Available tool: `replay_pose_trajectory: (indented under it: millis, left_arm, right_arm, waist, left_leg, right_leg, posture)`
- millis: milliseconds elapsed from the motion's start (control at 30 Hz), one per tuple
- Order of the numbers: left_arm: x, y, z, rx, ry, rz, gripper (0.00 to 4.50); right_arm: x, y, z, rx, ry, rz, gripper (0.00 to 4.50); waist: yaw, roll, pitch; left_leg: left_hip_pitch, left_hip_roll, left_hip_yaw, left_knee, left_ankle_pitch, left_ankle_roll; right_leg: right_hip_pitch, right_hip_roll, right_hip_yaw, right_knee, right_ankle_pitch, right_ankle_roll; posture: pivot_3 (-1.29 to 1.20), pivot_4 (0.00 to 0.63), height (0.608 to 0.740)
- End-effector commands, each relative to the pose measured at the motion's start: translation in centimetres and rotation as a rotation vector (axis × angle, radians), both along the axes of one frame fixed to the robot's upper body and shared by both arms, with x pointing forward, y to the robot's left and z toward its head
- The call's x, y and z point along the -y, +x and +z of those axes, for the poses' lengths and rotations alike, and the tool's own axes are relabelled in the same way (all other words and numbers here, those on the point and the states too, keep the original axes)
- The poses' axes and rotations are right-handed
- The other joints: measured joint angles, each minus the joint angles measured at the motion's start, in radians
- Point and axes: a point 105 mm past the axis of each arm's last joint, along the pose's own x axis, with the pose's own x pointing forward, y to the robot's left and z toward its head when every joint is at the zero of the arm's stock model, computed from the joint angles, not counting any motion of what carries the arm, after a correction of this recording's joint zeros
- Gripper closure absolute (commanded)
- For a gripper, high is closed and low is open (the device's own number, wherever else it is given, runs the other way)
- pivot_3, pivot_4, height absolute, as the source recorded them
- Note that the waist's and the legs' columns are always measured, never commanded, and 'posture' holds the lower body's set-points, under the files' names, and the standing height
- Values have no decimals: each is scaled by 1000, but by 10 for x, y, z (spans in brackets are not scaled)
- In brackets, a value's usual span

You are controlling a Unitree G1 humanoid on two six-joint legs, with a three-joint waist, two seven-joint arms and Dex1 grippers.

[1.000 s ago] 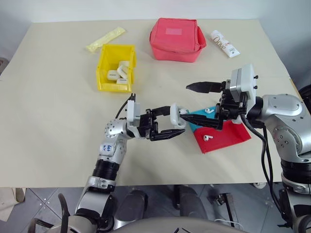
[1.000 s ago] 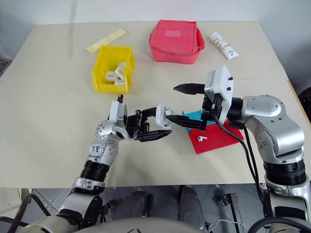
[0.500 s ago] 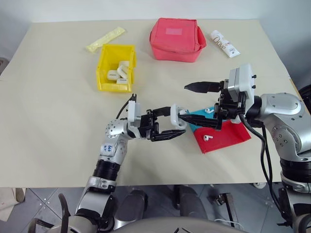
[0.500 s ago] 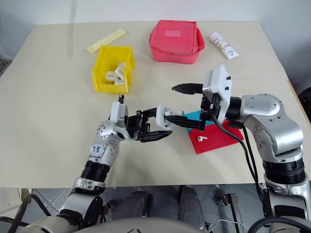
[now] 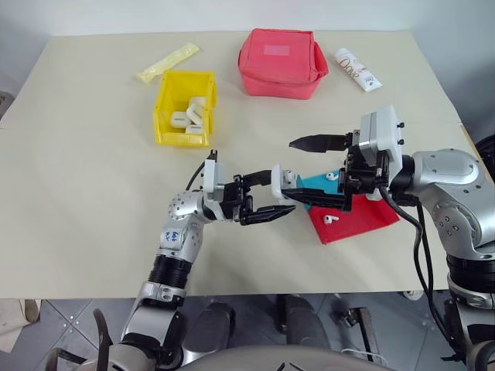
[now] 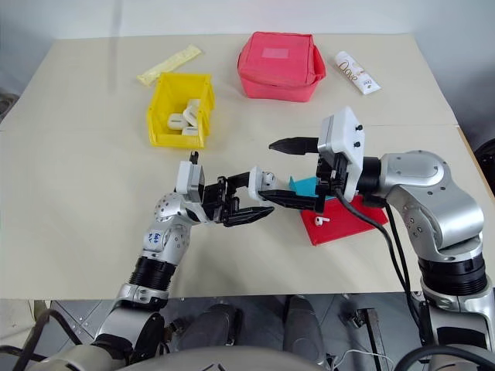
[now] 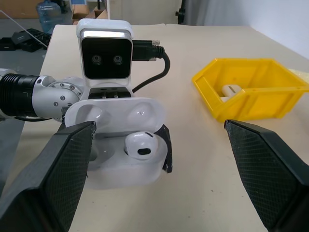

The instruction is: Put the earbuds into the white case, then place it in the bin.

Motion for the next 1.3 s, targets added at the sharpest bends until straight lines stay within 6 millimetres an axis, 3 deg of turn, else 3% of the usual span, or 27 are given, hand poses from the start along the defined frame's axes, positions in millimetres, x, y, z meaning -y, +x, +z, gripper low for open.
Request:
replay_pose_trajectory:
  millis: [33, 267, 367, 567, 633, 800, 1033, 1167, 1300]
  left_arm:
    - [1, -3, 9, 36, -38, -3, 1718]
    - [-10, 7, 7, 33, -24, 61, 1718]
    - [-21, 14, 5, 29, -5, 93, 1718]
    - [-42, 27, 3, 31, 27, 155, 1718]
    - [-52, 34, 5, 36, 37, 188, 1718]
    - [-65, 46, 8, 51, 50, 228, 1718]
    - [-71, 54, 12, 73, 53, 261, 1718]
    - [-72, 54, 13, 83, 48, 265, 1718]
    - [-68, 48, 11, 97, 44, 261, 1718]
  right_arm:
    - [-1, -6, 7, 35, -7, 24, 27]
    - [10, -11, 9, 29, -23, 7, 27]
    - [32, -13, 10, 14, -20, -64, 27]
    - [89, -24, -7, -47, -23, -311, 27]
    - [117, -37, -20, -92, -20, -436, 27]
    - [156, -70, -41, -181, -19, -627, 27]
    - [169, -91, -48, -217, -29, -721, 27]
    - [166, -88, -45, -214, -49, -706, 27]
    - [155, -69, -38, -218, -121, -643, 27]
  waist:
    - [0, 0, 0]
    - [2, 0, 0]
    - [5, 0, 0]
    - [11, -1, 0]
    - [20, -1, 0]
    - [27, -1, 0]
    - [21, -1, 1]
    - [22, -2, 1]
    - [18, -2, 1]
  left_leg:
    - [0, 0, 0, 0, 0, 0]
    - [0, 0, 0, 0, 0, 0]
    - [0, 0, -1, 0, 0, 0]
    - [-1, 0, 0, 0, 0, 0]
    - [-1, 0, 0, 0, 0, 0]
    - [0, 0, 1, 0, 0, 0]
    - [1, 1, 2, -1, -1, 1]
    - [1, 1, 1, -1, -1, 1]
    - [1, 0, 2, -1, 0, 1]
  right_leg:
    - [0, 0, 0, 0, 0, 0]
    - [0, 0, 0, 0, 0, 0]
    - [0, 0, -1, -1, 0, 0]
    - [0, 0, -1, -1, 0, 0]
    - [0, 0, 0, -1, 0, 0]
    - [1, 0, 0, -1, 0, 0]
    - [1, 1, 1, -1, 0, 1]
    - [1, 1, 1, -1, 0, 1]
    - [1, 0, 2, -1, 1, 1]
  posture:
    - [0, 150, 740]
    - [0, 150, 740]
    - [0, 150, 740]
    - [0, 150, 740]
    - [0, 150, 740]
    - [0, 150, 740]
    - [0, 150, 740]
    - [0, 150, 740]
    - [0, 150, 740]
